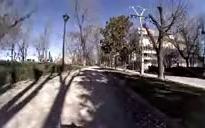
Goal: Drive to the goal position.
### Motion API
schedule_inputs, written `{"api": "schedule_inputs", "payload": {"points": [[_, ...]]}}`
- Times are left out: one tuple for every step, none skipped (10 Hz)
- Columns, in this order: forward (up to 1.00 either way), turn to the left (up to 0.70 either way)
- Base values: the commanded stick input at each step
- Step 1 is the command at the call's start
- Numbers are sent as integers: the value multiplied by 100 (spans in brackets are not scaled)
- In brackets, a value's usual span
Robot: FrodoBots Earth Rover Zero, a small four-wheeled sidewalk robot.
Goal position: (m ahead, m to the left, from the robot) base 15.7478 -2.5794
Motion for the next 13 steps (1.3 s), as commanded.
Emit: {"api": "schedule_inputs", "payload": {"points": [[100,23],[100,10],[100,0],[100,0],[100,0],[100,0],[100,0],[100,0],[100,0],[100,-4],[100,-8],[100,-12],[100,-19]]}}
